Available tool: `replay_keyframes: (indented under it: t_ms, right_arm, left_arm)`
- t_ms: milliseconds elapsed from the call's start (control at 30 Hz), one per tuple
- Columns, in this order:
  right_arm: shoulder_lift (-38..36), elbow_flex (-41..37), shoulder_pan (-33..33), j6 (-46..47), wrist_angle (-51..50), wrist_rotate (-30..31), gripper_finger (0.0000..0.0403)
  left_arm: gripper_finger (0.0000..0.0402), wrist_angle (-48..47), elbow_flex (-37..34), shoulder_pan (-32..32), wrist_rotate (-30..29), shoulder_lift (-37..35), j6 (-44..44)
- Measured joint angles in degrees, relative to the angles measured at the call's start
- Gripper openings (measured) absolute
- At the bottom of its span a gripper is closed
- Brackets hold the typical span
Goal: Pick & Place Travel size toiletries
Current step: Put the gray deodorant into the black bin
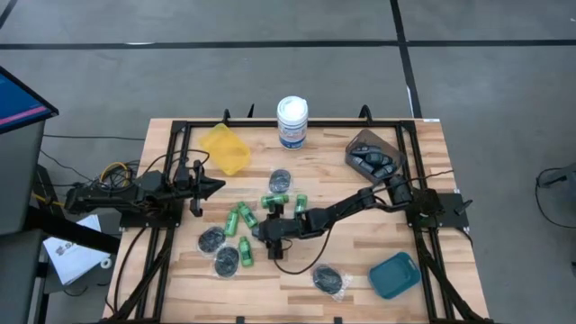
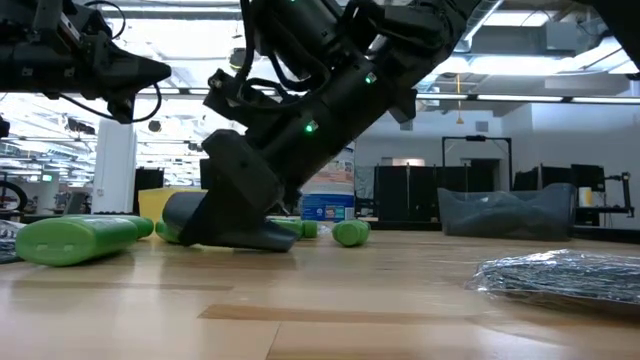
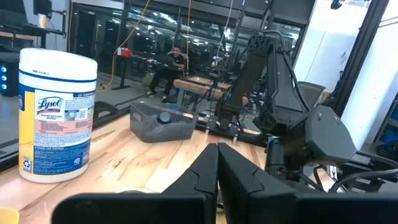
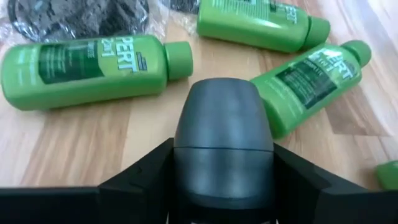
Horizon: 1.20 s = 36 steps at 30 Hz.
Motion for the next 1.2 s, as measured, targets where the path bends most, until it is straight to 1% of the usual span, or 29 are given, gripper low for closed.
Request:
replay_keyframes:
  t_ms: [167,233,300,400,467,533,633,733,900,1000,1067,1200]
  right_arm:
    - [-0.05,0.00,0.21,-0.02,-0.06,0.10,0.0195]
    - [-1.20,-0.11,0.42,-0.52,-1.80,0.11,0.0195]
    - [-3.28,-0.07,0.81,-1.08,-3.28,0.16,0.0195]
    - [-8.85,-0.03,1.02,-2.93,-9.32,1.46,0.0195]
    - [-13.12,-0.08,1.45,-4.41,-14.53,4.97,0.0195]
    - [-17.59,-0.89,1.55,-5.96,-20.17,10.34,0.0195]
    - [-24.81,-3.10,1.21,-4.95,-29.46,18.87,0.0195]
    - [-32.50,-8.39,0.39,-0.81,-33.89,24.71,0.0195]
    - [-44.93,-22.10,-2.77,8.01,-36.98,32.51,0.0194]
    - [-51.05,-30.00,-7.36,12.13,-36.78,34.52,0.0195]
    - [-54.41,-34.41,-11.21,14.09,-36.80,34.81,0.0196]
    - [-58.65,-40.23,-19.07,15.52,-36.02,34.64,0.0197]
  left_arm:
    - [0.0002,0.14,0.00,0.00,0.02,0.39,0.00]
    - [0.0002,0.15,0.00,0.00,0.02,0.51,0.00]
    - [0.0002,0.25,0.00,0.00,0.02,0.53,0.00]
    - [0.0002,0.29,0.00,0.00,0.02,0.83,0.00]
    - [0.0002,0.41,0.00,0.00,0.02,0.88,0.00]
    - [0.0002,0.56,0.01,0.00,0.00,1.05,0.00]
    - [0.0002,0.66,0.02,0.00,-0.01,1.43,0.00]
    - [0.0002,0.83,0.00,0.00,0.02,1.71,0.00]
    - [0.0002,0.94,0.00,0.00,0.01,2.24,0.00]
    - [0.0002,1.04,0.00,0.00,0.02,2.53,0.00]
    - [0.0002,0.78,0.00,0.00,0.01,2.65,0.00]
    - [0.0002,0.94,0.00,0.00,0.01,2.65,0.00]
